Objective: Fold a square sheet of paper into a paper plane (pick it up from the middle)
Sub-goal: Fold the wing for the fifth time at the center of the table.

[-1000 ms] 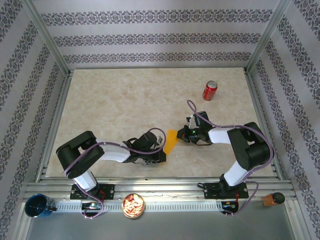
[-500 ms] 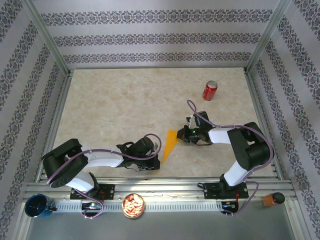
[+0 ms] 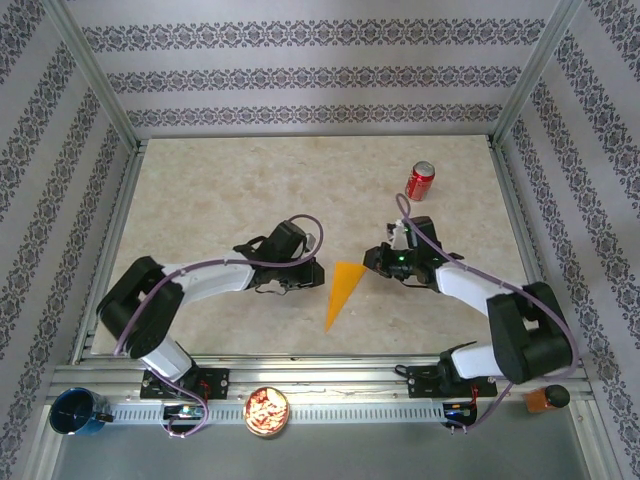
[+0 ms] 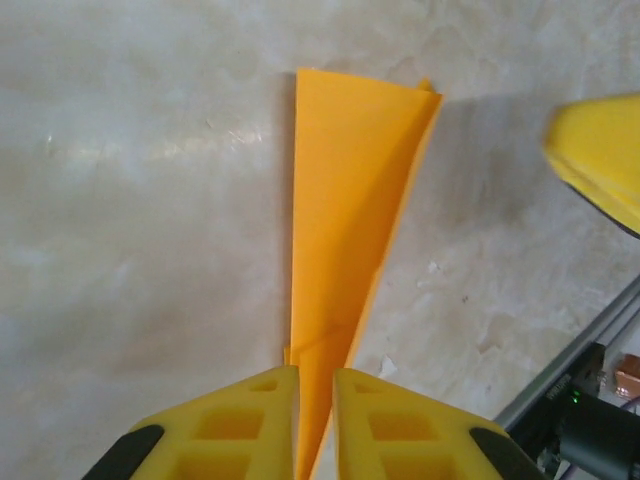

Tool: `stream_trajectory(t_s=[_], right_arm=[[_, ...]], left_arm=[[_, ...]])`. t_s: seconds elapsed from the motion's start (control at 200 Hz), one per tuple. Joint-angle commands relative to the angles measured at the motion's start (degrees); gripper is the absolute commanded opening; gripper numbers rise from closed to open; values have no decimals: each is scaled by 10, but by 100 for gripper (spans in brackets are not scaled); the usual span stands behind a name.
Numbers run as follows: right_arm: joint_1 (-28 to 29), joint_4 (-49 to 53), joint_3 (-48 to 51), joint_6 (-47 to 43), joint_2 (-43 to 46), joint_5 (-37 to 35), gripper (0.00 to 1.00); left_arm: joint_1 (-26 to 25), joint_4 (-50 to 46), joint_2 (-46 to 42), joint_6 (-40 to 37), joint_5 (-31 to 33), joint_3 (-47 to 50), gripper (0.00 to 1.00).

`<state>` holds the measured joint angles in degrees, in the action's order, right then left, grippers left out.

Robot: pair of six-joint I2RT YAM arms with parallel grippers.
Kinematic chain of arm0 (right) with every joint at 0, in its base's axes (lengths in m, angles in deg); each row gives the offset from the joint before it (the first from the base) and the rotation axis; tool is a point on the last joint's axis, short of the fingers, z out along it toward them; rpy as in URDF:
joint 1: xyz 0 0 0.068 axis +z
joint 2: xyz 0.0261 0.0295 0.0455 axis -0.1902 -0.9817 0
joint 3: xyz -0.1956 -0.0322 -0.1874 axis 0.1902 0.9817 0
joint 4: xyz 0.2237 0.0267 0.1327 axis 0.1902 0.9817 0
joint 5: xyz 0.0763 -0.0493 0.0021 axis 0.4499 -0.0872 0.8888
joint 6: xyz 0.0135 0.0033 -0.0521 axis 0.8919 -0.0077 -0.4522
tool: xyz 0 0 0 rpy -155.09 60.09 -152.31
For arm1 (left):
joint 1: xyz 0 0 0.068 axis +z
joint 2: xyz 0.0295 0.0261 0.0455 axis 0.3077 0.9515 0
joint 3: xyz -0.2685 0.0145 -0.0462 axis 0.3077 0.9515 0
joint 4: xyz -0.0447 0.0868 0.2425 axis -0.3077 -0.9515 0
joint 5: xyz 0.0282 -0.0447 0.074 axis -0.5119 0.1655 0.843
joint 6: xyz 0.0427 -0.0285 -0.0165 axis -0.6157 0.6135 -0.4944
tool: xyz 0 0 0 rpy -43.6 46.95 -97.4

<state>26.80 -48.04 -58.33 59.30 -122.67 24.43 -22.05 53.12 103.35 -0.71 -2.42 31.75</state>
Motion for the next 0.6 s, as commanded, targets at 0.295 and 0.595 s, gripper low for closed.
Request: stream_trajectory(t_s=[0.295,0.595], right_arm=[[-7,6,73,33,35,0,16],[-7,1,69,35,18,5,16]], left_arm=[[9,24,83,-3,-62,-29,22],[6,17,85,-6,-82,-25,23]])
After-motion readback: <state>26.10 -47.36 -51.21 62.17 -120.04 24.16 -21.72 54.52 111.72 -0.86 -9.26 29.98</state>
